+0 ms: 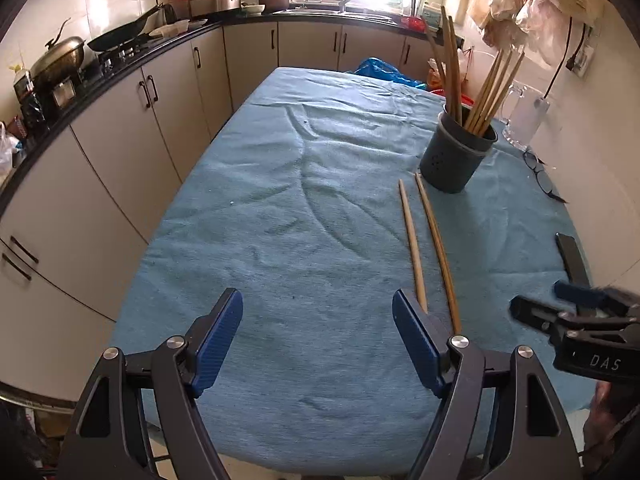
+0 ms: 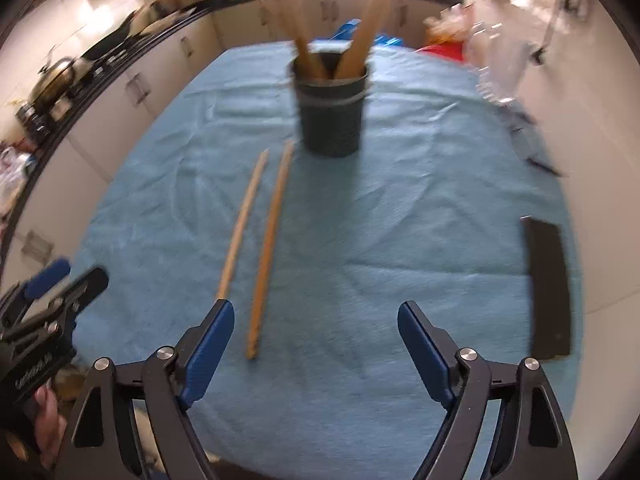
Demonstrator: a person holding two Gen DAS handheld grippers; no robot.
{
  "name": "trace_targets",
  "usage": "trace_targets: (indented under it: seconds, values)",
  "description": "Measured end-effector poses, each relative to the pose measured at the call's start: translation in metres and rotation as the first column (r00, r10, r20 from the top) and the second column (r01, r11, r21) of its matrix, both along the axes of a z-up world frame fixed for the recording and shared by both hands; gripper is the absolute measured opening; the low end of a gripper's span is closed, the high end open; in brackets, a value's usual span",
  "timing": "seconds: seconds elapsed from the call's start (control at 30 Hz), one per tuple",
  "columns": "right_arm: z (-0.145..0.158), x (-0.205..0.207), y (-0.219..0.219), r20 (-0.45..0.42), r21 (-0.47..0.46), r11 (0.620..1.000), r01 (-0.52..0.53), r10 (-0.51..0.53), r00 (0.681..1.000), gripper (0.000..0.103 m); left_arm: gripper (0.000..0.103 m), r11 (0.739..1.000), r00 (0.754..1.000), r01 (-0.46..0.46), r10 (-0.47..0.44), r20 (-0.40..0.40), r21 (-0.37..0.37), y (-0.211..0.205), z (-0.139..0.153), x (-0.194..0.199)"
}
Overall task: Organize utensils
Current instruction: 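Move both open tools back over the last two chopsticks on the towel, then close the right tool on a chopstick while the left tool grasps the other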
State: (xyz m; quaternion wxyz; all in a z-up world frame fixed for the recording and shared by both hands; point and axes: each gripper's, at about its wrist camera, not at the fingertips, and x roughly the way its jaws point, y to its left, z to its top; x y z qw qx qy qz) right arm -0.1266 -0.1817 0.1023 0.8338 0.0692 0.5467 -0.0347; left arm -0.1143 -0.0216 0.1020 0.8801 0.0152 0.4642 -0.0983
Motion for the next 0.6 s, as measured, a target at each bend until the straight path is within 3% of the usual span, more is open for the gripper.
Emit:
trace_targets:
  seconds: [0.03, 0.1, 0.2, 0.43, 0.6]
  values:
    - [-0.003, 0.002, -0.001, -0.008, 0.044, 0.999, -0.002, 0.003, 1.0, 0.084, 0.076, 1.0, 1.0, -0.01, 0.01, -0.002, 0.003, 0.004, 0.0, 0.001]
    - [-0.008, 0.008, -0.003, -0.018, 0.078, 0.997, 0.015, -0.013, 1.0, 0.06, 0.076, 1.0, 1.0, -0.024, 0.024, -0.015, 0.014, 0.011, -0.002, 0.003]
    - [-0.018, 0.024, -0.005, -0.066, 0.08, 0.997, 0.024, -0.018, 0.998, 0.038, 0.076, 0.998, 0.997, -0.055, 0.056, -0.059, 0.008, 0.027, -0.009, 0.005]
    - [-0.036, 0.079, 0.005, -0.073, 0.05, 0.999, -0.002, 0.006, 0.997, 0.037, 0.076, 0.992, 0.99, -0.125, 0.126, -0.063, 0.017, 0.058, -0.012, 0.003]
    - [-0.052, 0.121, 0.01, -0.083, 0.045, 0.999, -0.002, 0.006, 0.997, 0.03, 0.076, 0.987, 0.986, -0.16, 0.161, -0.052, 0.029, 0.078, -0.011, -0.001]
